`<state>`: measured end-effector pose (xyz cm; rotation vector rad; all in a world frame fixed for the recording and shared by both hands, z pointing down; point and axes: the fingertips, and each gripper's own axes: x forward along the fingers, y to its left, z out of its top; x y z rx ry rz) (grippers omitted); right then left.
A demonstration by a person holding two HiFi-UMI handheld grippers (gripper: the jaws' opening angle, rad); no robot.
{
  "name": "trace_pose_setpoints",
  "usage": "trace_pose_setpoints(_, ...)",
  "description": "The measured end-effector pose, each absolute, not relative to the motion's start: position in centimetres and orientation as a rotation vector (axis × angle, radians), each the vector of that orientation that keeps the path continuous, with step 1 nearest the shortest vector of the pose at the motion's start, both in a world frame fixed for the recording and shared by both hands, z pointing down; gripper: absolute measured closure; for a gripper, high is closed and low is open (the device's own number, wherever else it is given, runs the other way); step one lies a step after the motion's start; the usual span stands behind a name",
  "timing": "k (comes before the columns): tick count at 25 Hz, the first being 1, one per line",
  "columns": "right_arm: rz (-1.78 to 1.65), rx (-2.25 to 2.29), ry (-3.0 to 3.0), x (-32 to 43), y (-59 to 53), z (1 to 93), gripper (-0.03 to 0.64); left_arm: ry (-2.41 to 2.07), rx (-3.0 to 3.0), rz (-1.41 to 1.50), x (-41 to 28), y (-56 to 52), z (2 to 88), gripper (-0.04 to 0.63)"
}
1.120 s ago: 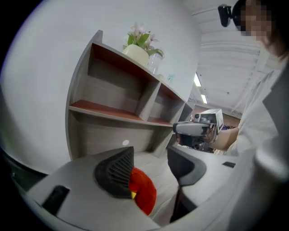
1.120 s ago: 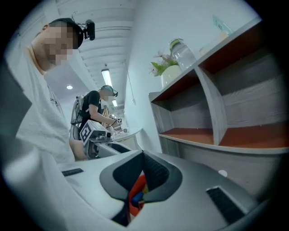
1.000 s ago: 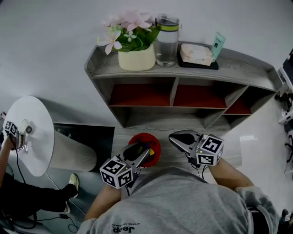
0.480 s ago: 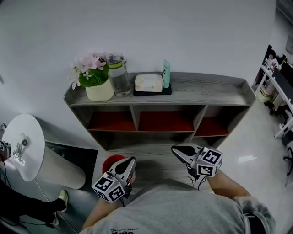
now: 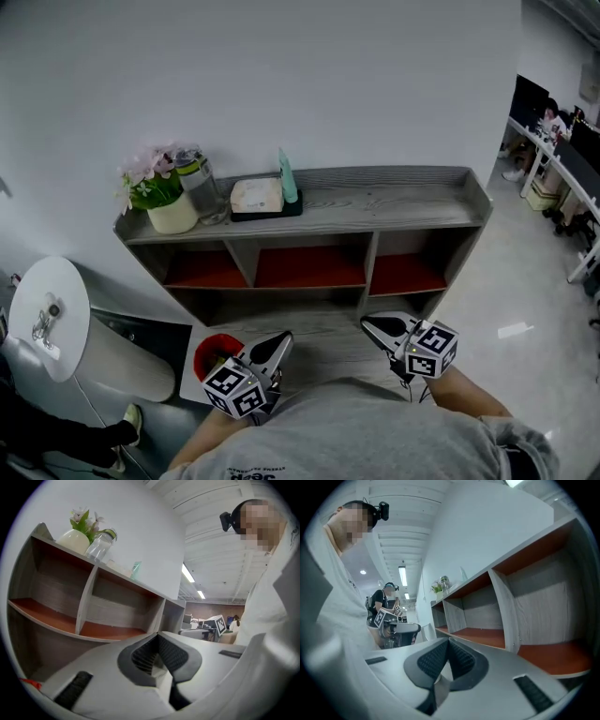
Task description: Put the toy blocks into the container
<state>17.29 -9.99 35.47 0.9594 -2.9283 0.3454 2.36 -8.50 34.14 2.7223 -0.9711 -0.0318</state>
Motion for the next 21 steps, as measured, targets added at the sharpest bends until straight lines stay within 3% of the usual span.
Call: trace_pose_setpoints(21, 0.313, 0.951, -2.924, 15.4, -10.0, 34.9, 0.611, -0.942, 2.7, -0.041, 0.4, -9.3, 34.4, 0.58)
